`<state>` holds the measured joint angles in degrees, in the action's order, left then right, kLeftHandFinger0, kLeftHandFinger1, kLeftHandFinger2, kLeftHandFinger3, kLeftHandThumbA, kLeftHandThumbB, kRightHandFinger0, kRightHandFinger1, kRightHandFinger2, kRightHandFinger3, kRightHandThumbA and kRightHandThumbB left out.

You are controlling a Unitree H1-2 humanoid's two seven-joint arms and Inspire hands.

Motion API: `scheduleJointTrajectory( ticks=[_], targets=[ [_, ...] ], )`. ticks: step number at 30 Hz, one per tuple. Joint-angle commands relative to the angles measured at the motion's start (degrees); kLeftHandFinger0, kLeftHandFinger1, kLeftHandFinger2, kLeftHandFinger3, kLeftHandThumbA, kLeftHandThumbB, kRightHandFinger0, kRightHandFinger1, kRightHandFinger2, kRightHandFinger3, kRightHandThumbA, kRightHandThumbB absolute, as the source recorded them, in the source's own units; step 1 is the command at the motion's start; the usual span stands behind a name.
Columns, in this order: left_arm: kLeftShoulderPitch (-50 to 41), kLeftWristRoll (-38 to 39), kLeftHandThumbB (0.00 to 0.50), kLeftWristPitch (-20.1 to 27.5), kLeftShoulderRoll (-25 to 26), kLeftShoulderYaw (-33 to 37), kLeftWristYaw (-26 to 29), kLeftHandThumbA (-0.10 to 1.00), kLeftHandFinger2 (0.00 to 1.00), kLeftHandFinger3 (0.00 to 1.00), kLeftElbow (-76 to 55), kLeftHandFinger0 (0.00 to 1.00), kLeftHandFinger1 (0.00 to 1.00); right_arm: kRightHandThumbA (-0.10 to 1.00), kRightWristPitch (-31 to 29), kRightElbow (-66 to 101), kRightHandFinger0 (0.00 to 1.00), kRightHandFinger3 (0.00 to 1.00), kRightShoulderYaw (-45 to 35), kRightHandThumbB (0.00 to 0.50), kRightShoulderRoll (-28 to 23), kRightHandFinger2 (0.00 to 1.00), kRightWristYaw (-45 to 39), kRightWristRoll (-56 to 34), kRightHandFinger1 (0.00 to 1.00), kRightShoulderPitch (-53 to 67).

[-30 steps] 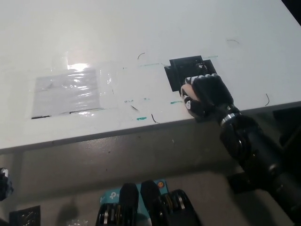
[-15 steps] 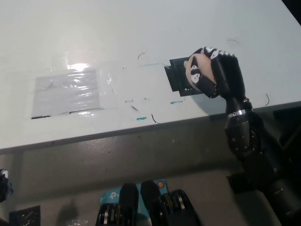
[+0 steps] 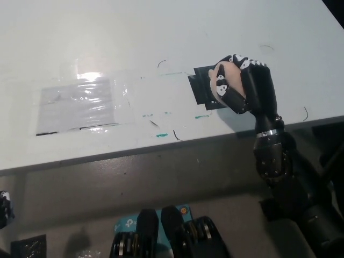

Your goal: The robot uses its right hand to grab and squeeze a pink dumpling toy kept on the black mask on the desk

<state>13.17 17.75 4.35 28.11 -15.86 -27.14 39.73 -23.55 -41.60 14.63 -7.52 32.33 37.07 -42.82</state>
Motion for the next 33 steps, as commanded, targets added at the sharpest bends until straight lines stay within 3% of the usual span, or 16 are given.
scheduleJointTrajectory(
  ticks=[1,5,10,11,13,15,16,17,18,19,22,23,24,27,32,33],
  targets=[
    [1.4,0.8,0.5,1.0,2.1,-0.4,-0.6,1.0,0.13,0.13,-1.4,0.0,0.04,-0.1,-2.7,0.0,0.0,0.19,0.0,0.278,-0.4,0.35,2.7,0.7,0.0,-3.6],
    [1.4,0.4,0.5,2.4,2.0,-0.4,-0.5,1.0,0.12,0.11,-1.1,0.0,0.03,-0.1,-0.2,-2.7,0.0,0.24,1.2,0.237,-1.2,0.44,0.4,1.5,0.05,-4.4],
    [1.4,0.7,0.5,2.1,2.3,-0.3,-1.1,1.0,0.12,0.13,-0.6,0.0,0.04,-0.1,11.2,-8.8,0.0,0.54,6.5,0.083,-3.4,0.7,-8.7,5.8,0.29,-7.8],
    [1.6,0.7,0.5,2.1,2.3,-0.3,-1.3,1.0,0.12,0.13,-0.2,0.0,0.04,-0.1,12.4,-9.8,0.0,0.51,7.2,0.027,-3.5,0.68,-9.1,6.2,0.28,-8.4],
    [1.6,0.5,0.5,1.9,2.4,-0.2,-1.1,1.0,0.14,0.14,-0.4,0.0,0.06,-0.1,15.3,-12.2,0.0,0.63,8.1,0.029,-3.4,0.64,-10.5,5.9,0.26,-9.7],
    [1.5,0.8,0.5,1.8,2.3,-0.4,-1.2,1.0,0.13,0.13,-0.5,0.0,0.04,-0.1,17.4,-15.2,0.0,0.59,9.1,0.008,-3.0,0.49,-10.4,6.2,0.16,-11.0],
    [1.5,0.8,0.5,1.8,2.4,-0.4,-1.2,1.0,0.13,0.13,-0.5,0.0,0.04,-0.1,17.5,-15.4,0.0,0.56,9.3,0.013,-3.0,0.45,-10.4,6.0,0.12,-11.1],
    [1.4,0.8,0.5,1.3,2.3,-0.5,-1.0,1.0,0.12,0.13,-0.8,0.0,0.03,-0.1,19.1,-17.6,0.1,0.74,10.4,0.039,-2.8,0.64,-9.9,6.9,0.28,-12.0],
    [1.4,0.7,0.5,1.3,2.3,-0.5,-0.8,1.0,0.11,0.12,-0.9,0.0,0.02,-0.1,19.5,-18.2,0.15,0.89,10.7,0.062,-2.7,0.61,-9.7,6.8,0.31,-12.2],
    [1.4,0.5,0.5,1.1,2.2,-0.4,-0.6,1.0,0.1,0.11,-1.1,0.0,0.02,-0.1,20.3,-18.5,0.23,0.96,11.2,0.06,-2.6,0.69,-10.2,6.9,0.42,-12.3],
    [1.4,0.5,0.5,1.1,2.2,-0.4,-0.5,1.0,0.11,0.12,-1.2,0.0,0.02,-0.04,23.1,-20.7,0.46,1.0,12.9,0.093,-2.2,0.89,-11.1,7.4,0.69,-13.1],
    [1.3,0.6,0.5,1.1,2.3,-0.4,-0.7,1.0,0.11,0.12,-1.2,0.0,0.02,0.02,24.1,-21.4,0.63,1.0,13.6,0.111,-2.1,1.0,-11.4,7.6,0.88,-13.4],
    [1.1,0.3,0.5,1.3,2.3,-0.2,-0.7,1.0,0.11,0.13,-1.3,0.0,0.03,0.06,24.3,-22.0,0.81,1.0,14.0,0.14,-1.9,1.0,-11.2,7.5,1.0,-13.4],
    [1.0,0.7,0.5,0.6,2.1,-0.5,-0.5,1.0,0.11,0.12,-1.8,0.0,0.02,0.18,25.4,-20.8,1.0,1.0,14.2,0.163,-1.8,1.0,-12.3,6.6,1.0,-12.7],
    [1.0,0.5,0.5,0.8,2.5,-0.3,-0.9,1.0,0.11,0.12,-1.8,0.0,0.02,0.34,26.1,-17.6,1.0,1.0,13.6,0.217,-1.8,1.0,-14.6,5.3,1.0,-11.3],
    [1.1,0.7,0.5,1.0,2.3,-0.4,-0.8,1.0,0.1,0.12,-1.3,0.0,0.01,0.48,27.1,-14.8,1.0,1.0,13.5,0.25,-2.3,1.0,-18.3,4.7,1.0,-10.4]
  ],
)
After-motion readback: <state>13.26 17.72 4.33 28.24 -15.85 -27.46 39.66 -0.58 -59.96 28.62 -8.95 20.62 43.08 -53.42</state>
